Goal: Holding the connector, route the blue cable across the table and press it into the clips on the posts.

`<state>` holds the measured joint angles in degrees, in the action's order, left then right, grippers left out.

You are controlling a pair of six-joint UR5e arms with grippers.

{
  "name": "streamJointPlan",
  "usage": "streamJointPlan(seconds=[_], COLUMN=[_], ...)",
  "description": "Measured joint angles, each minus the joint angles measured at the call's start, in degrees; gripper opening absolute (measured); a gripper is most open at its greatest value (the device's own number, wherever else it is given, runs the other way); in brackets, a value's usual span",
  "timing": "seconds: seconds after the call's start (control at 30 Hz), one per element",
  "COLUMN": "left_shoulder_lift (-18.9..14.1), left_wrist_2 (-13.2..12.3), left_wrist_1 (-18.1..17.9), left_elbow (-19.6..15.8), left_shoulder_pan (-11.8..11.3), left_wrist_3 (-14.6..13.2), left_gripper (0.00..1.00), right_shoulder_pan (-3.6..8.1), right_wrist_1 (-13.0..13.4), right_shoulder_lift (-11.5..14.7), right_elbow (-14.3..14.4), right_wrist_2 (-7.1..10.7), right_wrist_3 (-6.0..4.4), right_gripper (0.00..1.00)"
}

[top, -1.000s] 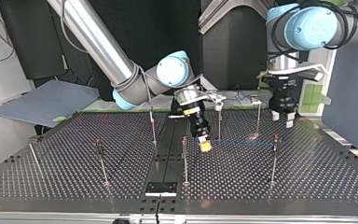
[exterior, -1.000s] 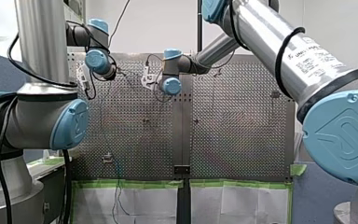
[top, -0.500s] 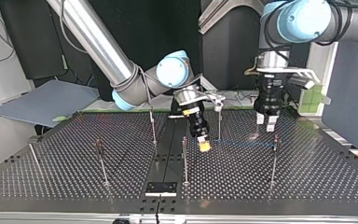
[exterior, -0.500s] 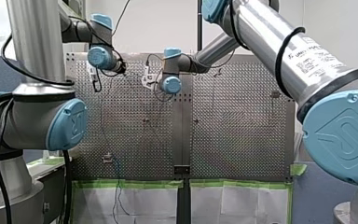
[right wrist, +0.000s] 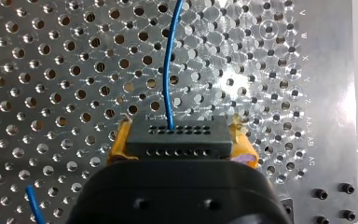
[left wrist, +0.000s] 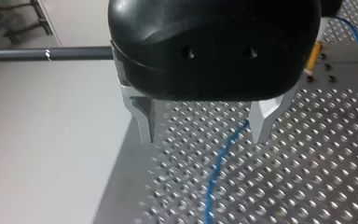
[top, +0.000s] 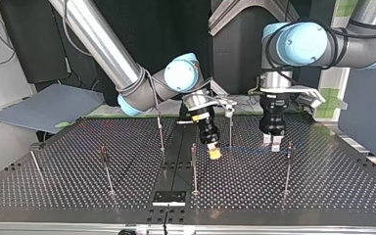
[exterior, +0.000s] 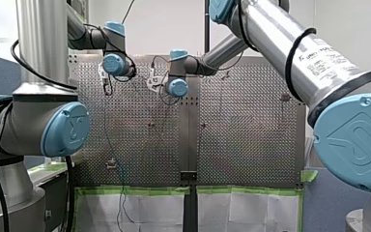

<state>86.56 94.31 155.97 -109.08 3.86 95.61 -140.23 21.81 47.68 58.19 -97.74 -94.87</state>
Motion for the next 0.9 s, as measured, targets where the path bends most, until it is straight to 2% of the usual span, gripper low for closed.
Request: streamJointPlan(seconds=[0.2,0.43,0.9], left_shoulder_lift=[2.34,3.41,8.02], left_wrist_2=[1.57,1.7,2.65], left_wrist_1=[-1.09,-3.96,-4.73], left_elbow=[0.14,0.74,5.82], left_shoulder_pan=[0.19,0.24,0.65], left_wrist_3=[-0.79,-0.74,-0.77], left_gripper=[1.0,1.0,1.0], right_shoulder_pan=[0.14,0.67,1.29], right_wrist_1=[-0.07,-0.09,-0.09], right_shoulder_lift=[-0.03,-0.06,-0.08], right_elbow=[0.02,0.03,0.04], right_wrist_2=[0.0,0.06,0.24], right_wrist_3=[-0.03,0.07,0.28], right_gripper=[0.0,0.0,0.0])
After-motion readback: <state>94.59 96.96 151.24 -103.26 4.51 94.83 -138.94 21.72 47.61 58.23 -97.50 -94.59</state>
